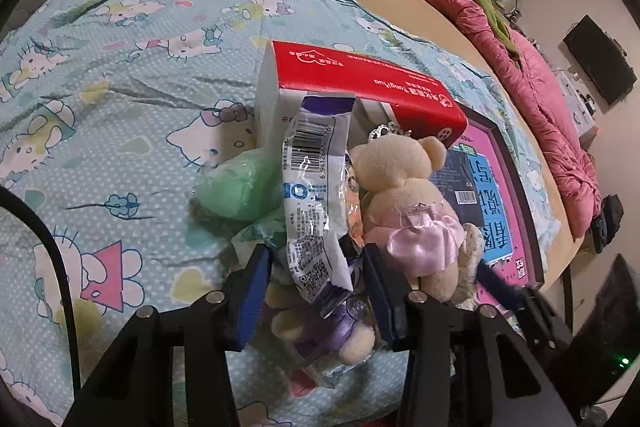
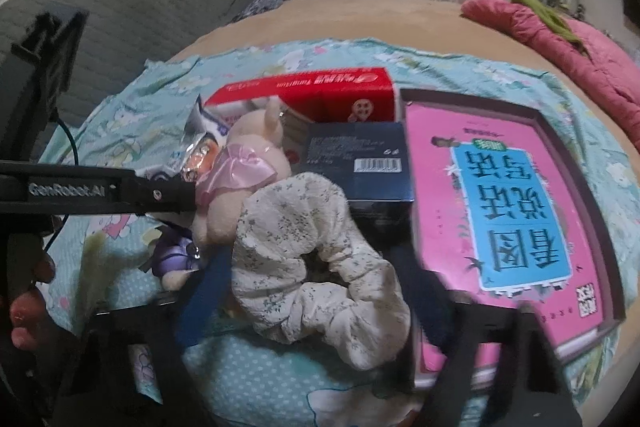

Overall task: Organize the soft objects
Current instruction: 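Grasp the white-purple snack packet with the left tool while the right tool grasps the white scrunchie, then carry the snack packet and scrunchie in both tools over the pink book box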

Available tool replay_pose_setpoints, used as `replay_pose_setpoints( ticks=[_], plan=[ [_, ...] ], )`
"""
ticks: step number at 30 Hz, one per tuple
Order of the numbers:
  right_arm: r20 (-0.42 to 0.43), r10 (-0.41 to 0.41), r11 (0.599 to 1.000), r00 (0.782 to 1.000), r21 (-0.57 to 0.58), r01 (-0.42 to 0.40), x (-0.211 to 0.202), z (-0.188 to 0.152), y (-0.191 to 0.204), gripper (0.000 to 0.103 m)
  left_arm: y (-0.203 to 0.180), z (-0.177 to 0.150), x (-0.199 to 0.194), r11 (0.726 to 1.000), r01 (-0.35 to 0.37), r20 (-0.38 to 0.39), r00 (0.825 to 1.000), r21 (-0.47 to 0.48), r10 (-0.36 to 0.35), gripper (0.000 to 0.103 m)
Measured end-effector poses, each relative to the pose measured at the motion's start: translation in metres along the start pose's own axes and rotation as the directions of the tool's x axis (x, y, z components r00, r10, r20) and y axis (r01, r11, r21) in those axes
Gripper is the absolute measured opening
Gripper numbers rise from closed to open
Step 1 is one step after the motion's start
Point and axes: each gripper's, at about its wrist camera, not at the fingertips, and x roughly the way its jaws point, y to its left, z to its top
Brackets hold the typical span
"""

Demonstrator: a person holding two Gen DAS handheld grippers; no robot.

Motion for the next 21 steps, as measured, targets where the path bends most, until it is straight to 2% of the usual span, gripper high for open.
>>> replay_pose_setpoints(
  ticks=[1, 3, 4, 6, 10, 15, 21],
  plan=[
    [-0.009, 0.009, 1.0, 1.0, -0.002, -0.009, 0.002, -0.001, -0.001, 0.049, 0.001, 0.0, 0.0, 1.0, 0.009, -0.003, 1.0, -0.003, -0.009, 0.044],
    [-0.013, 0.021, 1.0, 1.0, -0.007, -0.021, 0.004, -0.003, -0.002, 0.039, 0.003, 0.0, 0.0, 1.0, 0.02, -0.001, 1.0, -0.005, -0.02, 0.041],
    [-0.009, 0.028, 1.0, 1.0, -0.012, -0.028, 0.004, -0.003, -0.002, 0.029, 0.004, 0.0, -0.001, 1.0, 0.023, 0.0, 1.0, -0.006, -0.023, 0.04],
    [0.012, 0.04, 0.999, 0.999, -0.017, -0.04, -0.001, -0.002, -0.002, 0.018, 0.005, -0.001, -0.003, 0.999, 0.035, 0.008, 0.999, -0.011, -0.035, 0.036],
    [0.072, 0.049, 0.999, 0.996, -0.004, -0.048, -0.013, 0.0, -0.005, 0.012, 0.005, -0.001, -0.008, 0.998, 0.058, 0.025, 0.998, -0.013, -0.058, 0.031],
    [0.166, 0.07, 0.997, 0.984, 0.014, -0.073, -0.038, 0.005, -0.008, 0.012, -0.001, -0.001, -0.02, 0.998, 0.058, 0.056, 0.997, 0.003, -0.058, 0.028],
    [0.219, 0.067, 0.997, 0.973, 0.022, -0.074, -0.055, 0.008, -0.012, 0.012, -0.005, -0.001, -0.042, 0.998, 0.053, 0.103, 0.993, 0.015, -0.054, 0.028]
  ],
)
